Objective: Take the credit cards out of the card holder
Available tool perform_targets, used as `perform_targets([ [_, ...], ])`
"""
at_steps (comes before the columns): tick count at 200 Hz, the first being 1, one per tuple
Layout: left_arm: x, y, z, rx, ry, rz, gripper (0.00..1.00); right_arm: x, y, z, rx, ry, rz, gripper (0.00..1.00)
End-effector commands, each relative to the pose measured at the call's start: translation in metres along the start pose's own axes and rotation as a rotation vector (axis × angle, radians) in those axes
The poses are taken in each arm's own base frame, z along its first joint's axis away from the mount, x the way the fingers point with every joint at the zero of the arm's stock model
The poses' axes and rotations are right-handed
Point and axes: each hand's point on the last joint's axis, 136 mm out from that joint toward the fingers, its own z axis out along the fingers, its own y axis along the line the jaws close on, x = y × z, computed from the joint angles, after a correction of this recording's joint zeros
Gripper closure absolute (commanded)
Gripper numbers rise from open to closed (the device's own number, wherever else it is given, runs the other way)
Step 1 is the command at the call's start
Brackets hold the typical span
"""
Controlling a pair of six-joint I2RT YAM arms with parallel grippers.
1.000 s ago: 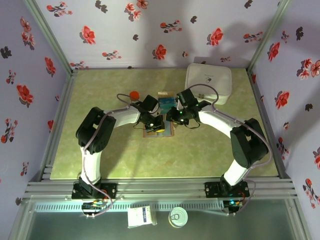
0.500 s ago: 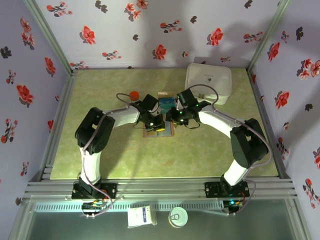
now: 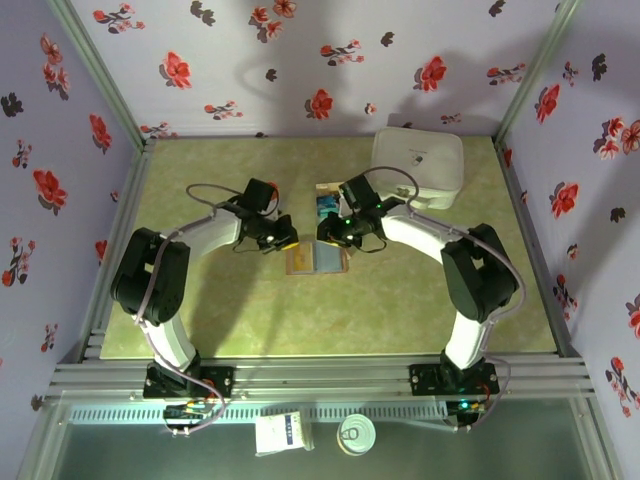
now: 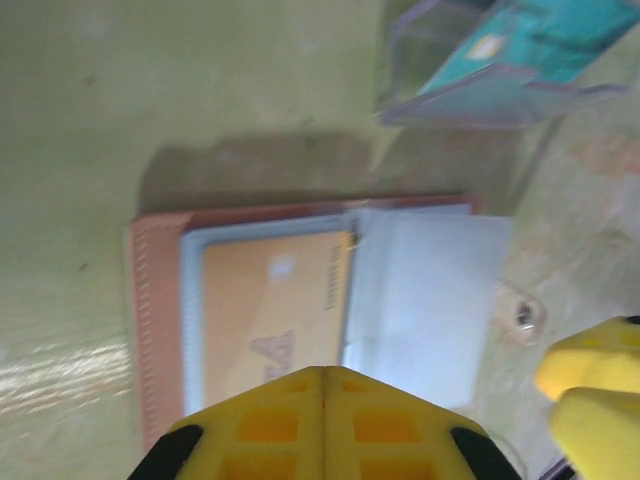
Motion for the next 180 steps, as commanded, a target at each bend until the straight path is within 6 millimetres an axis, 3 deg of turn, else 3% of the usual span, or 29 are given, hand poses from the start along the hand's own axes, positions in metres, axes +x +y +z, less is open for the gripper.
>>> perform_targets([
  [1,0.012,0.017,0.008,-0.038,0.045,0.003,0.96,0.001,0.013,0.012,-0.044,0.039,-0.002,0.74],
  [79,0.018,0.042,0.017,-0.118,0.065,-0.003,0.99,0.008,0.01,0.047,-0.057,0.111,0.014,0.75],
  [180,0.024,0.06,0.028,-0.161,0.092,-0.02,1.0,0.016,-0.002,0.067,-0.049,0.149,0.025,0.76],
])
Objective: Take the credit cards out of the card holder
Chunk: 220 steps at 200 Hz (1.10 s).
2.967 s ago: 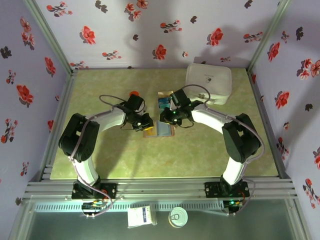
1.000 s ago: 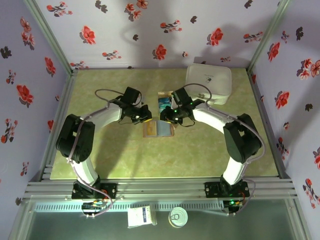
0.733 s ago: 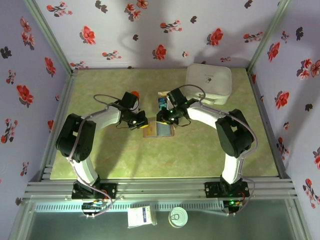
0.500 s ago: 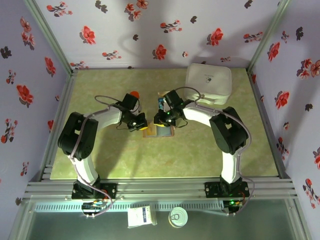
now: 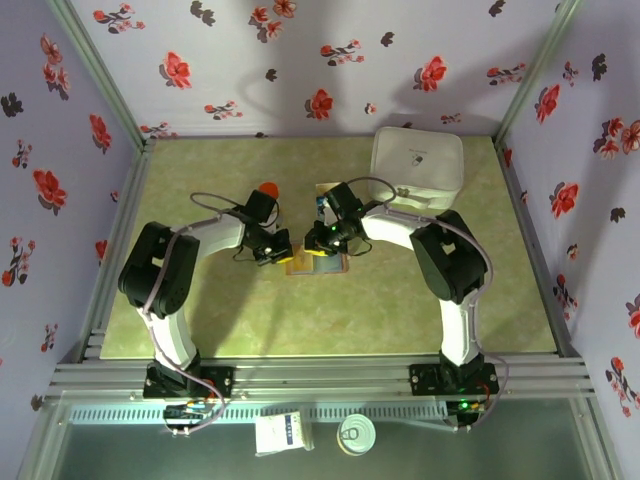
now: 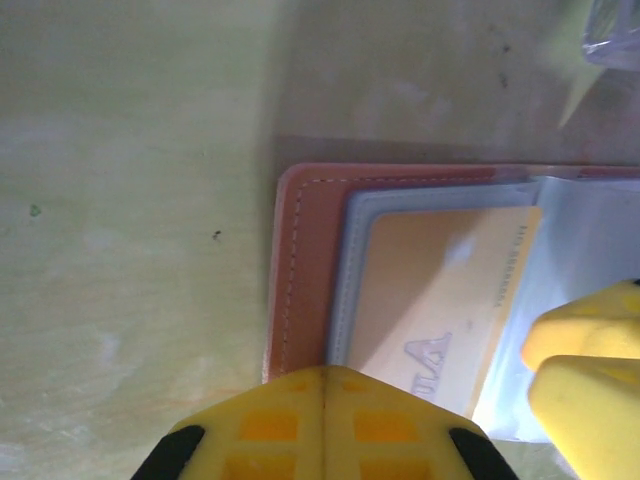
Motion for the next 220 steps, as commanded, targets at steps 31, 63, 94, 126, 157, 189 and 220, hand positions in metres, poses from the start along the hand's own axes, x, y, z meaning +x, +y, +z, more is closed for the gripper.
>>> perform_targets([
  [31,0.009,0.021,0.009,-0.058,0.037,-0.012,1.0,0.003,-0.003,0.015,-0.006,0.029,0.019,0.77],
  [63,0.01,0.024,0.01,-0.066,0.039,-0.015,1.0,0.006,-0.011,0.018,0.021,0.035,0.018,0.79],
  [94,0.009,0.024,0.009,-0.07,0.036,-0.011,1.0,0.007,-0.03,0.013,0.135,0.019,-0.003,0.79],
  [126,0.009,0.024,0.008,-0.073,0.033,-0.011,1.0,0.006,-0.034,0.005,0.181,0.008,-0.027,0.79],
  [157,0.008,0.023,0.007,-0.072,0.031,-0.01,1.0,0.003,-0.025,-0.002,0.167,-0.014,-0.042,0.78],
  [189,0.006,0.024,0.006,-0.079,0.029,-0.007,1.0,0.001,-0.019,-0.009,0.162,-0.03,-0.05,0.78],
  [220,0.004,0.022,0.003,-0.075,0.023,-0.003,1.0,0.0,-0.012,-0.013,0.14,-0.042,-0.055,0.77],
])
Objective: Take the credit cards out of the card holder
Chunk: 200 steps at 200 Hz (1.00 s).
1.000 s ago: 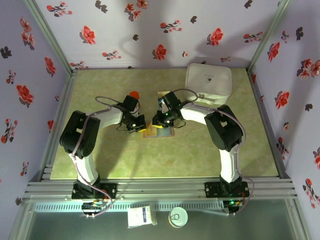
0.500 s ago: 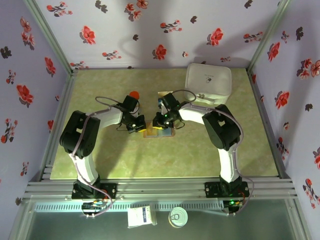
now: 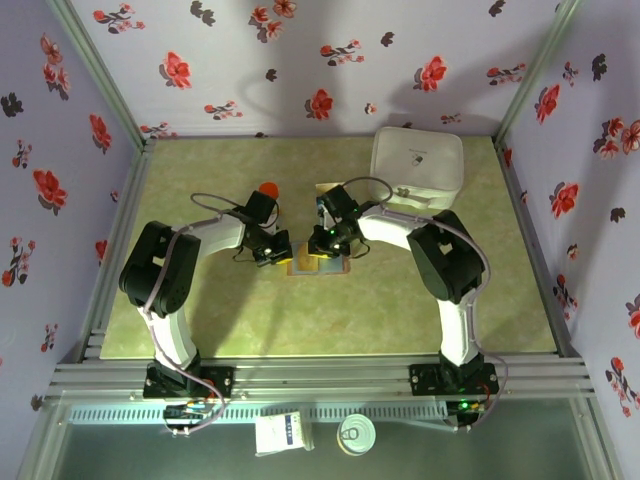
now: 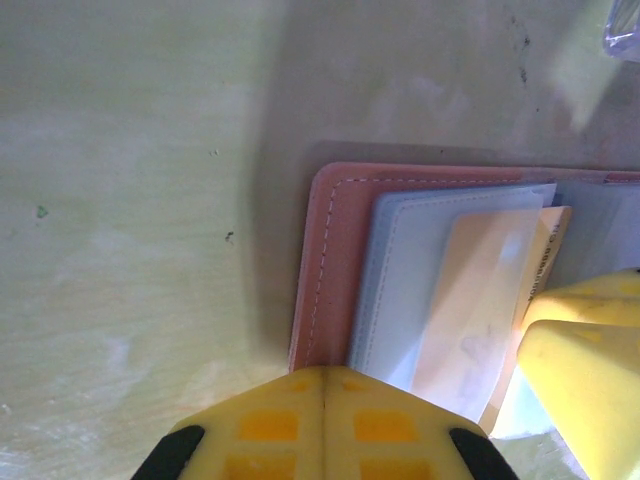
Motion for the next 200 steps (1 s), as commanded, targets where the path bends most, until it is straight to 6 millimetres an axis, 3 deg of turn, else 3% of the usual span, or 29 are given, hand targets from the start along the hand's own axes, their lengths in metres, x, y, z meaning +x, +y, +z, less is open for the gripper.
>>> perform_targets([
  [1,0.003,0.019,0.002,-0.07,0.02,-0.008,1.0,-0.002,0.007,-0.016,0.003,-0.029,-0.021,0.77],
  [63,-0.009,-0.009,-0.024,-0.011,-0.032,0.019,1.0,-0.003,0.019,-0.029,-0.053,-0.059,-0.009,0.75],
  [113,-0.006,-0.033,-0.019,0.016,-0.015,0.054,1.0,0.003,0.008,-0.021,-0.029,-0.029,0.005,0.74],
  [200,0.003,-0.012,0.008,-0.05,0.027,0.037,1.0,0.011,-0.004,-0.001,-0.019,0.021,0.027,0.72],
])
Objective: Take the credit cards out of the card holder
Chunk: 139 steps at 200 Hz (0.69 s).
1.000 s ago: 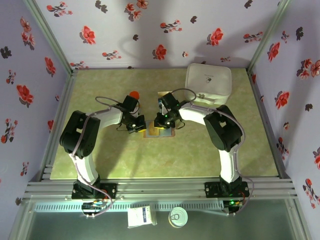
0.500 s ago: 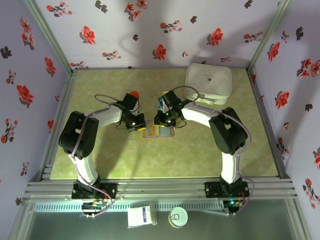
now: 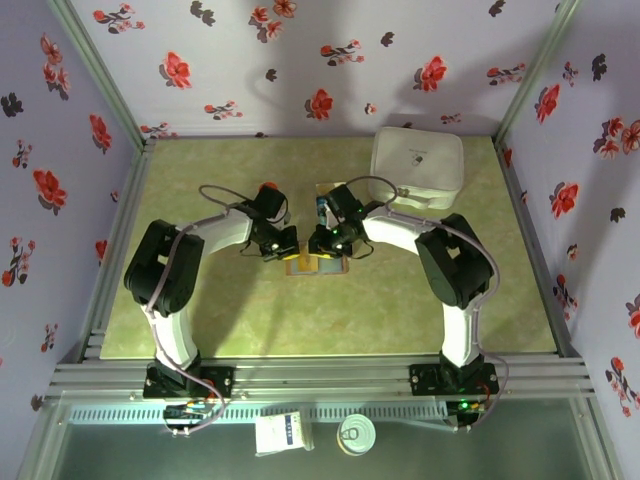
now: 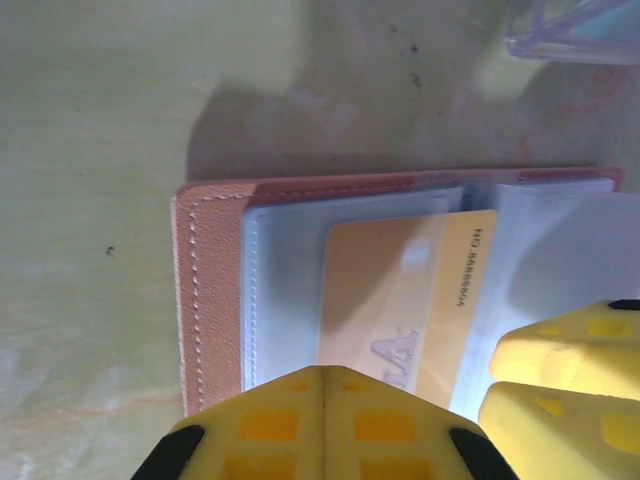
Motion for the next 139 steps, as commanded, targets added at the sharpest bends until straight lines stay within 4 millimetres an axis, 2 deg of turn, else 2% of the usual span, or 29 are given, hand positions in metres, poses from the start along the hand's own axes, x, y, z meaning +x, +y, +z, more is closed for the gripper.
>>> perform_targets([
  [1,0.006,0.011,0.009,-0.038,0.024,-0.005,1.0,0.004,-0.011,0.011,0.007,0.025,0.031,0.72],
  [62,0.011,0.02,0.016,-0.059,0.041,-0.015,1.0,0.007,-0.02,0.018,0.027,0.04,0.046,0.71],
  [93,0.011,0.021,0.016,-0.061,0.042,-0.015,1.0,0.003,-0.006,0.016,-0.048,0.026,0.05,0.73],
  [139,0.012,0.021,0.016,-0.061,0.042,-0.016,1.0,-0.007,0.01,0.002,-0.135,-0.028,0.066,0.78],
])
